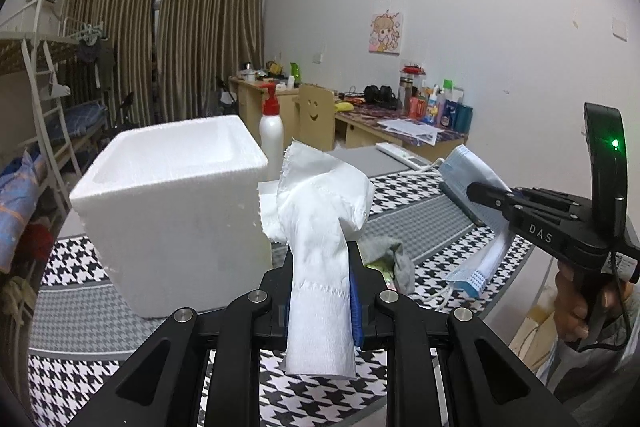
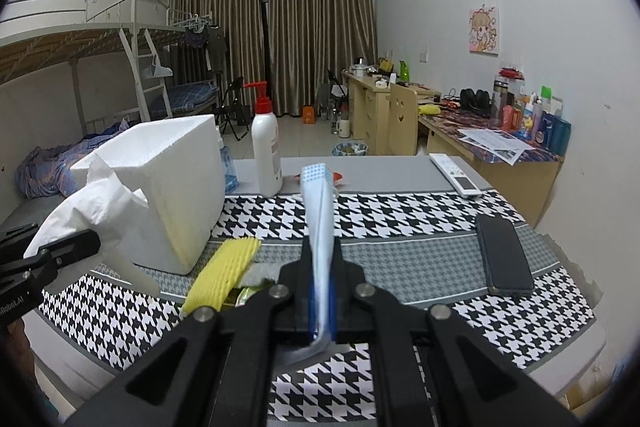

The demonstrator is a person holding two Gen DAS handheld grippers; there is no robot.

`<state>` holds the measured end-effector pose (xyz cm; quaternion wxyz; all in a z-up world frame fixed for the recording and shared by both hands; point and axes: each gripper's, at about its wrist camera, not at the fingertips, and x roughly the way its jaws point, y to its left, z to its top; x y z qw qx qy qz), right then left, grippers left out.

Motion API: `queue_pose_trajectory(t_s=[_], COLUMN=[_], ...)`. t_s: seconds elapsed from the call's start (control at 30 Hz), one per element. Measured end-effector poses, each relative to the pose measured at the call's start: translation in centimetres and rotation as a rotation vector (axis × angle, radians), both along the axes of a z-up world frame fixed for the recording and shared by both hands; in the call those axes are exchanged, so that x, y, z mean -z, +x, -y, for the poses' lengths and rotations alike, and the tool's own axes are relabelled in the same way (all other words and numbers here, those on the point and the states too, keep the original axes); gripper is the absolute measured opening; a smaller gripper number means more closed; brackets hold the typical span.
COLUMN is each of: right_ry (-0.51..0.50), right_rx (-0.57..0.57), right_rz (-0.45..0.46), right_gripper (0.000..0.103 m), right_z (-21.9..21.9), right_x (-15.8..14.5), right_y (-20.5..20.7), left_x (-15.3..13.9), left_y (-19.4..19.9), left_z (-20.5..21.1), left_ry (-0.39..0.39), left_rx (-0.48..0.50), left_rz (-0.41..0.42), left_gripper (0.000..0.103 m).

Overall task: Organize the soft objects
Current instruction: 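Lift the tissue and mask and carry both toward the white foam box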

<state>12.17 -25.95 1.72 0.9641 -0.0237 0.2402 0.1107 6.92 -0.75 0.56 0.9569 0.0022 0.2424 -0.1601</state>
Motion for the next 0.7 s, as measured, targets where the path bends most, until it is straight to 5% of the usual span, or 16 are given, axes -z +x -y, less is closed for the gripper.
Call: queue_pose_trajectory(t_s=[0.7], right_ry=[0.004], right_rx=[0.005], right_rz=[0.014], right_gripper=[0.007], right_z=[0.2], right_x=[-0.3], right_y=[0.3], left_x=[-1.3], left_y=[1.4], left_z=[0.9], left_ry=[-0.015], left_rx=[0.060], left_rz=[0.015], left_gripper=[0.022])
